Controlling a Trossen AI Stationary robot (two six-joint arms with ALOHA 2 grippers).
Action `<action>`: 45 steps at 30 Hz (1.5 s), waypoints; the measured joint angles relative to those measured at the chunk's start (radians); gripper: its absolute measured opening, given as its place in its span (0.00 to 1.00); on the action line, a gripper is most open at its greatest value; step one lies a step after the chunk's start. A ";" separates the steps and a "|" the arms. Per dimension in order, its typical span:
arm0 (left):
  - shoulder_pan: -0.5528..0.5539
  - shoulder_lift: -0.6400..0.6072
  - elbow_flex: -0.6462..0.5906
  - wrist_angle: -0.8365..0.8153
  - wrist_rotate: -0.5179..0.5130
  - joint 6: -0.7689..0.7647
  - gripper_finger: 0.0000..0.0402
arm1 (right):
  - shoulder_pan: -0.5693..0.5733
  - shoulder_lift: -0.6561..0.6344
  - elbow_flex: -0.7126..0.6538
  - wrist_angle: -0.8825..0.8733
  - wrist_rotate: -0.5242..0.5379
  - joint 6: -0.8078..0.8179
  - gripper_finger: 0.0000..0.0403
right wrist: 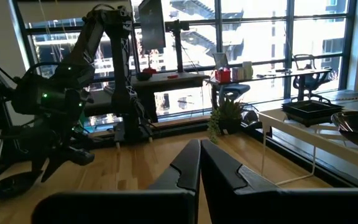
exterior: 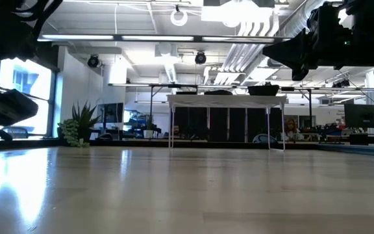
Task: Pick & Place Mini shaped plates
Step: Stack the leaf shaped plate on top of the stacked leaf shaped plates on the shelf
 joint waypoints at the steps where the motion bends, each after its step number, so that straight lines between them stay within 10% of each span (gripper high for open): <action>1: 0.000 0.006 0.000 0.006 0.001 -0.004 0.25 | 0.000 0.000 0.000 0.000 0.000 0.000 0.02; 25: -0.027 0.104 0.000 0.101 0.032 -0.075 0.24 | 0.000 0.000 0.001 -0.013 0.000 0.000 0.01; 34: -0.025 0.104 0.034 0.067 0.036 -0.070 0.02 | 0.000 0.000 0.001 -0.013 0.000 0.000 0.00; 45: -0.018 0.055 0.034 0.021 0.027 -0.071 0.01 | 0.000 0.000 0.001 -0.014 0.000 0.000 0.01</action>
